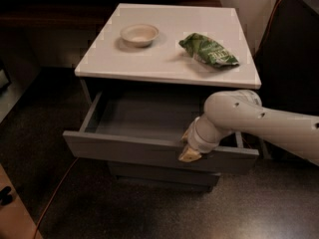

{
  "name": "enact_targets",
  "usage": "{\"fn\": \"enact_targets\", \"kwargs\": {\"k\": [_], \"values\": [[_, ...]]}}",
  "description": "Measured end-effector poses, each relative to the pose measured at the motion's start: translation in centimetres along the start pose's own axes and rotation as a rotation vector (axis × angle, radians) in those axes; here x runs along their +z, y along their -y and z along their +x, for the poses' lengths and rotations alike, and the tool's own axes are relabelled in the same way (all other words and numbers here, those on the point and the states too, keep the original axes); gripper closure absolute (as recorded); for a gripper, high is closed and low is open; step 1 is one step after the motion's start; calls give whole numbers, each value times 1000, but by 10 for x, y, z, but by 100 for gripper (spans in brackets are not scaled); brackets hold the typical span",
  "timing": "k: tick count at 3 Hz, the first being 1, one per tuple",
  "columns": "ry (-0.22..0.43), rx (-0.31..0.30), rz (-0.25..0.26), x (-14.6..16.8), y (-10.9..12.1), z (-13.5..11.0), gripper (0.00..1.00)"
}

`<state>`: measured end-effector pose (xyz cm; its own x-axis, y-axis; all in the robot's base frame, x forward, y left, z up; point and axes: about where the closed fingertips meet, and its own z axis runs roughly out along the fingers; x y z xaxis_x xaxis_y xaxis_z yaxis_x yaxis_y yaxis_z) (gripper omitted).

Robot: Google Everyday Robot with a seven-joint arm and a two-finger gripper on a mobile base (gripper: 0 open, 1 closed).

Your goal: Open top drawer

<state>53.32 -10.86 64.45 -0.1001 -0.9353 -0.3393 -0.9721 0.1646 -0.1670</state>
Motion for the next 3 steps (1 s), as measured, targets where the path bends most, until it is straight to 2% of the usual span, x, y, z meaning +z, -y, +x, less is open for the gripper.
{"fn": "enact_targets", "kwargs": {"k": [1, 2, 3], "values": [[0, 0, 0, 0, 0, 0, 100], [5, -27, -21, -3, -24, -2, 100], [5, -27, -21, -3, -25, -3, 88]]}}
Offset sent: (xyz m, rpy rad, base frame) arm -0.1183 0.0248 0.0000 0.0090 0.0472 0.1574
